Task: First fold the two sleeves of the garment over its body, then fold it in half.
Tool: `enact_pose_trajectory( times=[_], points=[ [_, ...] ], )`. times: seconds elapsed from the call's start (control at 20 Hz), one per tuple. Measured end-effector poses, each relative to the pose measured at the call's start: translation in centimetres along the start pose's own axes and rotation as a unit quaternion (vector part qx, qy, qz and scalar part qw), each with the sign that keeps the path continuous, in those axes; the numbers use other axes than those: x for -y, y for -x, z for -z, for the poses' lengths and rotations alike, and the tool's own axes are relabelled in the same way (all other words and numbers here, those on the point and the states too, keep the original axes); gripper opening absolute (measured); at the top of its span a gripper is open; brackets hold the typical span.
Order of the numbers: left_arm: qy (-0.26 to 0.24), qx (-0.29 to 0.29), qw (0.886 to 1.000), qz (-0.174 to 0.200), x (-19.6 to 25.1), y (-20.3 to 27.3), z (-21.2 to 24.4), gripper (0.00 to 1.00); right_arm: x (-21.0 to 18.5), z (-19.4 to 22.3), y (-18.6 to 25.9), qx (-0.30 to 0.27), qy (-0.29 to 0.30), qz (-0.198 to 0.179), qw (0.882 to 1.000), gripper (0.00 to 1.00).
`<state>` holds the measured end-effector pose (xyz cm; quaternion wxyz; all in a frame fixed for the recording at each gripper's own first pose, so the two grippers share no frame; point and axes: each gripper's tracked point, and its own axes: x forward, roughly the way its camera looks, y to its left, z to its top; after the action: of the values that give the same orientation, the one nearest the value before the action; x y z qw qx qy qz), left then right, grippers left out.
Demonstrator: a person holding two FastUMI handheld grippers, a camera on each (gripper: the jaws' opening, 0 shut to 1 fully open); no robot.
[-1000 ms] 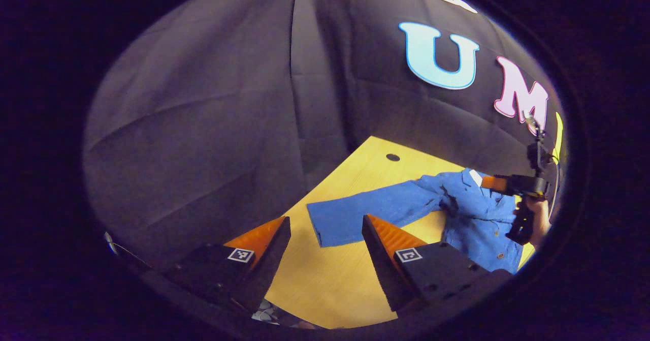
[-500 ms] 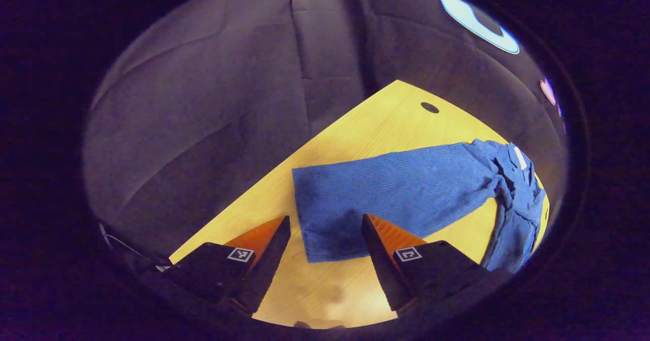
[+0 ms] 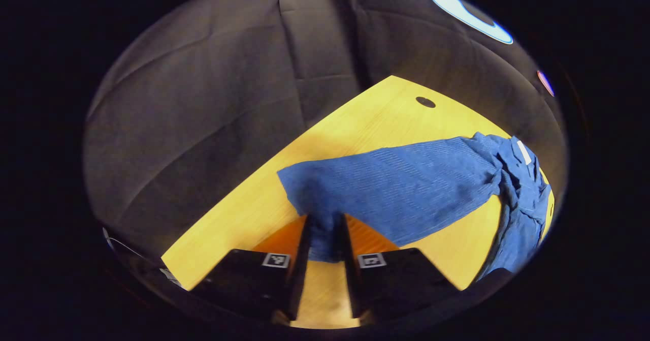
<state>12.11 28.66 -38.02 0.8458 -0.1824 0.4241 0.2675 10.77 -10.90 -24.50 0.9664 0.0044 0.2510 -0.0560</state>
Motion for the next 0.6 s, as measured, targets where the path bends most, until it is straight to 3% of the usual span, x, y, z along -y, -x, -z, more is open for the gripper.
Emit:
enact_pose_trajectory(
  times=[0.15,0.2,0.3,0.45,0.6],
  points=[
    [0.044,0.005,0.998,0.046,1.4,0.3,-0.6,0.06,2.4,-0.6,0.2,0.013,0.005,0.018,1.0,0.98],
    [0.057,0.003,0.997,0.056,1.6,0.1,-0.4,0.0,2.8,-0.7,0.3,0.014,0.005,0.02,1.0,0.98],
    [0.069,-0.007,0.996,0.059,1.7,0.3,-0.1,0.0,3.7,-0.6,0.5,0.013,0.003,0.018,1.0,0.98],
    [0.059,0.037,0.995,0.075,2.8,3.3,-2.8,0.0,5.0,0.0,0.6,0.008,0.009,0.022,1.0,0.98],
    [0.03,0.076,0.988,0.135,9.9,7.1,-5.9,0.0,6.6,0.5,0.8,0.004,0.009,0.025,1.0,0.98]
  ],
)
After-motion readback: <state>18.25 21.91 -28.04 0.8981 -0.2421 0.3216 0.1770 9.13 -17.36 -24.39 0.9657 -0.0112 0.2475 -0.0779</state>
